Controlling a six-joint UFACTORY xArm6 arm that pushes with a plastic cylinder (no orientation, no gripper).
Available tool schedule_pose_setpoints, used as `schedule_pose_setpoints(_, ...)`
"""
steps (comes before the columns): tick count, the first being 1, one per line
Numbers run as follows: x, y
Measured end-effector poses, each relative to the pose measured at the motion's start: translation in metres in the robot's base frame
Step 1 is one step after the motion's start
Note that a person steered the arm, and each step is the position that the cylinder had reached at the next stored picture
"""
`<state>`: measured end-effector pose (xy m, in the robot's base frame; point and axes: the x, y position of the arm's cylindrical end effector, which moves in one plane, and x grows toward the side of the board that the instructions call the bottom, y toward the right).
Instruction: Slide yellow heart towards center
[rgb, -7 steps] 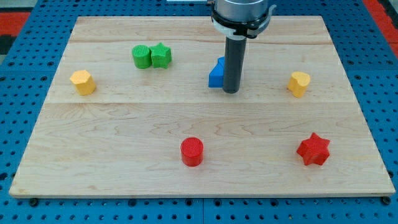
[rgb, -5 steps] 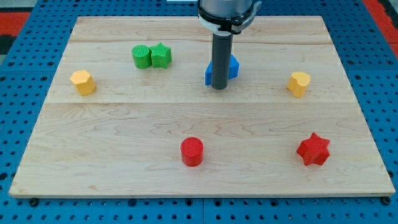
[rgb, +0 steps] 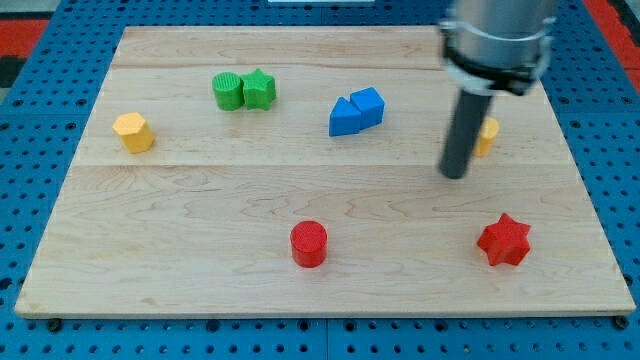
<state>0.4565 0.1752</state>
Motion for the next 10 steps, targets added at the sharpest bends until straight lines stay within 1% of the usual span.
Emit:
schedule_pose_setpoints(1, -0.026, 0.058)
schedule_pose_setpoints(2, -0.071, 0.072)
schedule_pose_setpoints(3, -0.078, -0.018)
schedule_pose_setpoints(4, -0.056, -0.008)
schedule_pose_setpoints(5, -0.062, 0.047)
schedule_pose_setpoints(6, -0.046, 0.063)
schedule_pose_setpoints(7, -0.014, 0.093)
schedule_pose_setpoints(8, -0.013, 0.058)
schedule_pose_setpoints(9, -0.040, 0.038)
schedule_pose_setpoints(10, -0.049, 0.021)
